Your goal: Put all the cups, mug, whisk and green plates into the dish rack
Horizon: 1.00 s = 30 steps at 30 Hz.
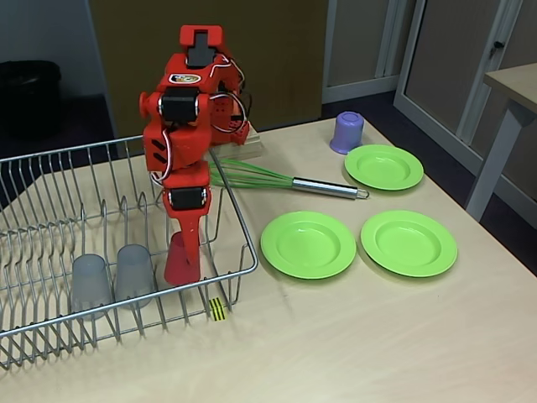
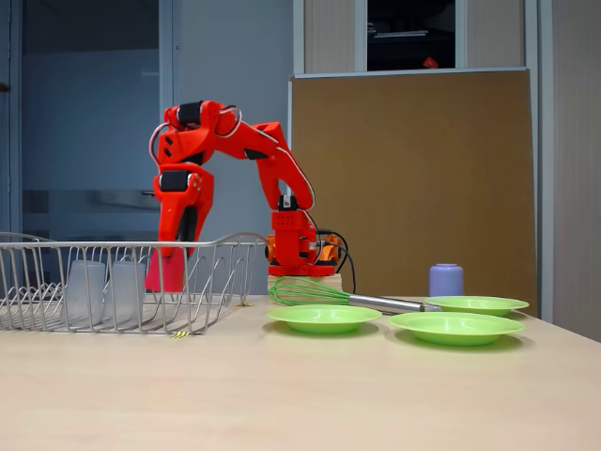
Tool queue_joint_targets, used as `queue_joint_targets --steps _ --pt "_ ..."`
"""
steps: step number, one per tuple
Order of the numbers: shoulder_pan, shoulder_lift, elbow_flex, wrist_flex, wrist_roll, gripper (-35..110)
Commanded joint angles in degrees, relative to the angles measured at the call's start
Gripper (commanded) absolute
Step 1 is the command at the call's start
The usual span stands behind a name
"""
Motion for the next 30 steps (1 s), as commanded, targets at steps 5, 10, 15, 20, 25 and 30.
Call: queue_joint_targets --steps 5,10,15,20,25,30 --pt "2.11 -5.89 -8.26 0.26 -2.46 14" --pt "2.37 -8.44 -10.55 0.62 -4.48 20" --pt "2.64 -11.25 -13.36 1.14 -5.62 24" --pt "2.90 -13.36 -15.12 1.85 -5.54 29" --pt "2.90 -13.80 -15.21 2.64 -5.71 34" --pt "2.99 -13.89 -15.73 3.25 -6.15 37"
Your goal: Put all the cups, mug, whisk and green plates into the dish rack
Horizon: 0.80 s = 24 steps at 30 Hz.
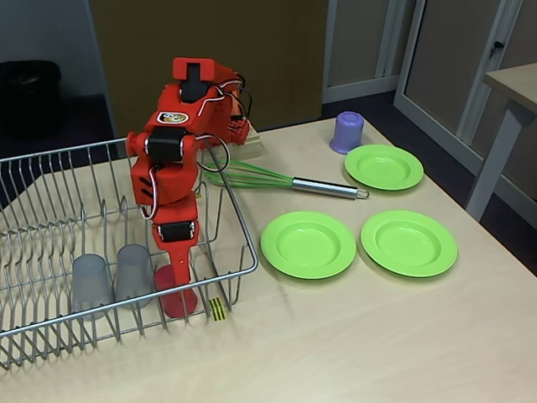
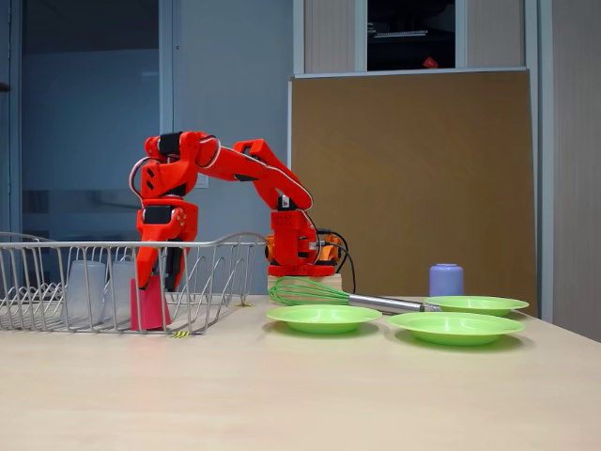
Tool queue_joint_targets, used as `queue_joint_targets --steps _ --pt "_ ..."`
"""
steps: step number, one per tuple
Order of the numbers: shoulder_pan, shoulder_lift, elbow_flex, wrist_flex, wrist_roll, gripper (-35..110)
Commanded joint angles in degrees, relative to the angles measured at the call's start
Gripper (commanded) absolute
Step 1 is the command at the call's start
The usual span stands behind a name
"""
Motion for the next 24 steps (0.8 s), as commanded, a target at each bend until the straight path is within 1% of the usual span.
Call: queue_joint_targets --steps 1,12,24 --pt "0.53 1.14 -1.85 1.05 -0.88 37" --pt "-1.05 4.57 -2.02 3.16 -0.53 37" --pt "-5.98 14.50 -0.53 5.10 0.18 35"
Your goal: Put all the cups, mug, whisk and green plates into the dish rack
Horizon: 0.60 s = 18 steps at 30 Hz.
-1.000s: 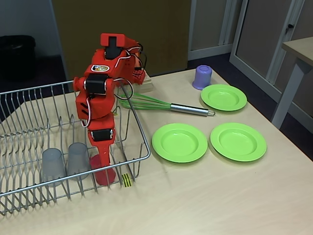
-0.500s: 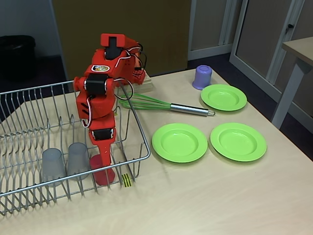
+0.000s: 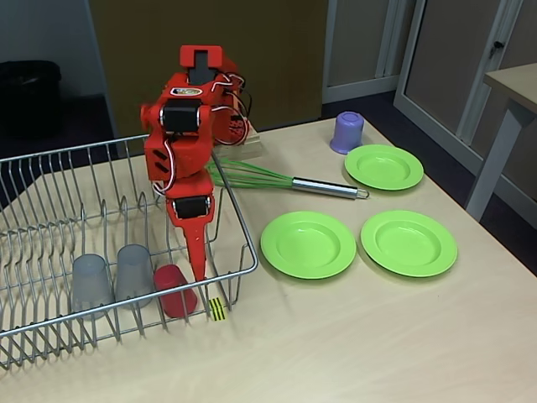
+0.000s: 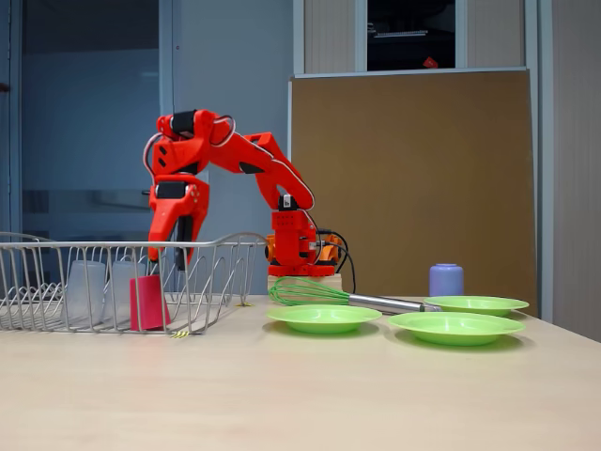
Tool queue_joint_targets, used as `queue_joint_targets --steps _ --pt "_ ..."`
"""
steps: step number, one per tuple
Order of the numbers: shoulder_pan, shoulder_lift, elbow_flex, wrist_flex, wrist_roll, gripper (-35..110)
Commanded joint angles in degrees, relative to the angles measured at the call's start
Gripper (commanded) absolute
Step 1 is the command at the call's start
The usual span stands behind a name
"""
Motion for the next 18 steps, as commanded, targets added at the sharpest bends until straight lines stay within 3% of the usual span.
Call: queue_joint_targets --steps 1,9,14,18 --pt "-1.85 8.70 0.79 1.23 -0.26 34" --pt "-5.36 29.79 22.50 0.00 3.16 30" --pt "-11.95 41.57 39.99 -2.02 13.36 29" --pt "-21.36 48.96 53.44 -11.95 22.76 27"
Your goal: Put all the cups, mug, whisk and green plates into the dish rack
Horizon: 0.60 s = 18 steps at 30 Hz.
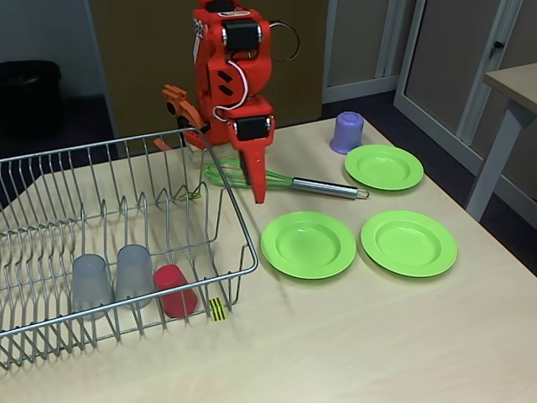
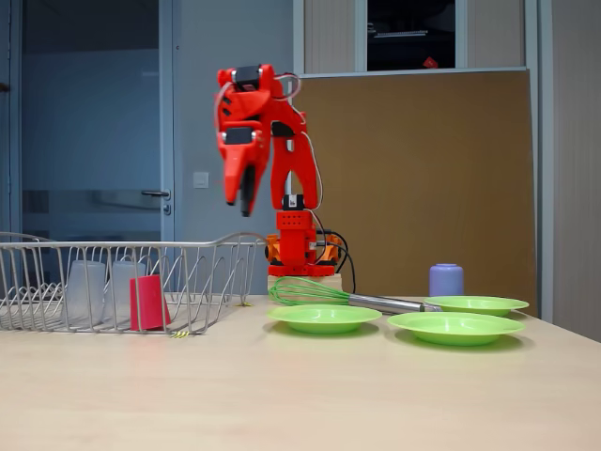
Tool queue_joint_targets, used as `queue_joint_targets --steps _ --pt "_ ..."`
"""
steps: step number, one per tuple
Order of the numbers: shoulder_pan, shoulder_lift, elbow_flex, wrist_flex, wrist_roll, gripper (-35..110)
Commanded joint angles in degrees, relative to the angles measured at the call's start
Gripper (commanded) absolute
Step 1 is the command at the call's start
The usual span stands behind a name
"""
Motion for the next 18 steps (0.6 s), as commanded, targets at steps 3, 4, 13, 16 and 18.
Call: queue_joint_targets --steps 3,4,13,16,18 --pt "-13.18 10.81 15.56 -13.01 15.73 25" --pt "-15.73 11.69 17.40 -14.68 18.98 25" --pt "-37.97 18.81 32.08 -22.76 46.41 39" --pt "-45.00 18.81 32.34 -21.62 61.70 40" --pt "-49.48 17.58 30.76 -19.78 71.89 42"
